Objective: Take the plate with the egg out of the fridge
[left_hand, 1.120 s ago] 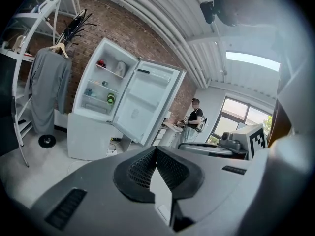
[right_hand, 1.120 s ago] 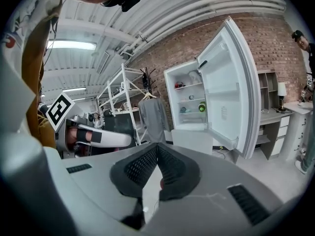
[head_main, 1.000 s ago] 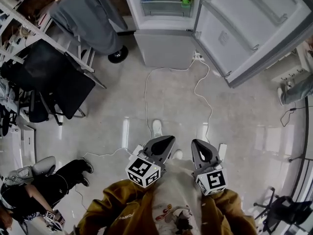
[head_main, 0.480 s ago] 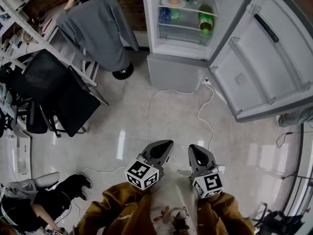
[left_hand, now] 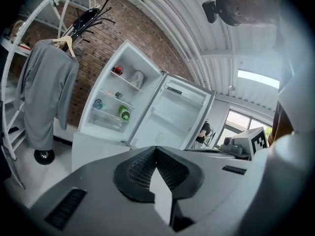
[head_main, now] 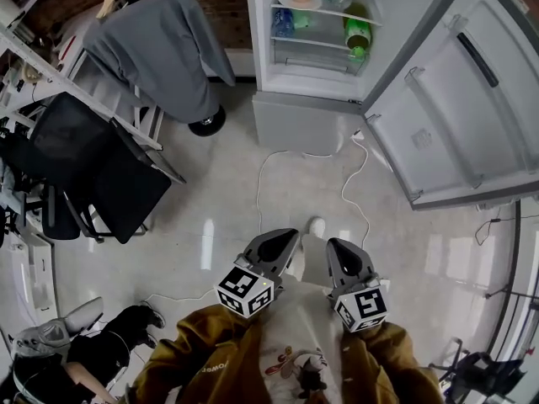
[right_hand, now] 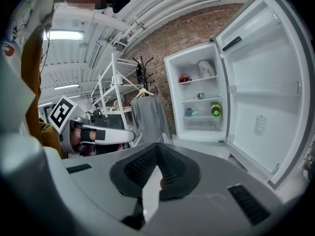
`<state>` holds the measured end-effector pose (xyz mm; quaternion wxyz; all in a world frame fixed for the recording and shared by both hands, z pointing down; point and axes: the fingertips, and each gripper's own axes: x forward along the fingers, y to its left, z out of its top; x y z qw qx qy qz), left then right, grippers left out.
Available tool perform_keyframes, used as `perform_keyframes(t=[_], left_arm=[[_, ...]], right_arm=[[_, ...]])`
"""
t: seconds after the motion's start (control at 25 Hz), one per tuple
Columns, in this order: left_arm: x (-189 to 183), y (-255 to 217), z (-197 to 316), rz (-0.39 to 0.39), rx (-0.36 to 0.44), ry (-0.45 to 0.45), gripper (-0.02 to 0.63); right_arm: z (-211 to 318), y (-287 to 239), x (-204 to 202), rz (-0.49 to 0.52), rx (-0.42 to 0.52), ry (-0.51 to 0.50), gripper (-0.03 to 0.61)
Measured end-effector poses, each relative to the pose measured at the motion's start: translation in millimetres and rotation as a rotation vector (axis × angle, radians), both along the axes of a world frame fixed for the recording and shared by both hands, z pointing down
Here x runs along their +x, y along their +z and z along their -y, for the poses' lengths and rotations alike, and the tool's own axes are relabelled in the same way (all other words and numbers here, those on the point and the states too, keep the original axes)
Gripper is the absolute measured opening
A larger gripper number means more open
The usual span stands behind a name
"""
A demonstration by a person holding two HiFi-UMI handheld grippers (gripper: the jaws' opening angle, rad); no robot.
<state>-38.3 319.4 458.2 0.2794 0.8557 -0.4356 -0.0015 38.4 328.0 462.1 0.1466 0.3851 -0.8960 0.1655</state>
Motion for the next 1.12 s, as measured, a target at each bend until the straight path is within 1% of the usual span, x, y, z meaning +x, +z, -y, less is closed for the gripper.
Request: perform_keyframes(t=[0.28, 0.52, 0.72, 0.88, 1.04, 1.12], left_arm=[[-16.2, 3.0, 25.5, 0.034, 0.001, -0.005, 0.008], [-29.2, 11.7, 58.7, 0.075, -0.025, -0.003, 0.008], [-31.0, 19.2, 112.8, 0.089, -0.033, 0.0, 0.008], [-26.6, 24.7, 164.3, 0.105, -0.04, 0.019, 0.008], [-29.3, 19.5, 220.4, 0.116, -0.035, 0.009, 0.008], [-32.3, 14.9, 241.0, 0.125, -0.036, 0.011, 0.008]], right_arm=[[31.9, 2.5, -17.9, 0.042, 0.006, -0.007, 0.006], [70.5, 8.9, -25.5, 0.082, 0.001, 0.005, 0.006], [124.7, 17.5, -28.2, 0.105, -0.008, 0.019, 0.006], [178.8, 23.0, -26.3, 0.119, -0.01, 0.023, 0.006], [241.4, 24.7, -25.9, 0.155, -0.036, 0.07, 0.006], [262.2, 16.5, -31.9, 0.168, -0.021, 0.057, 0.006]])
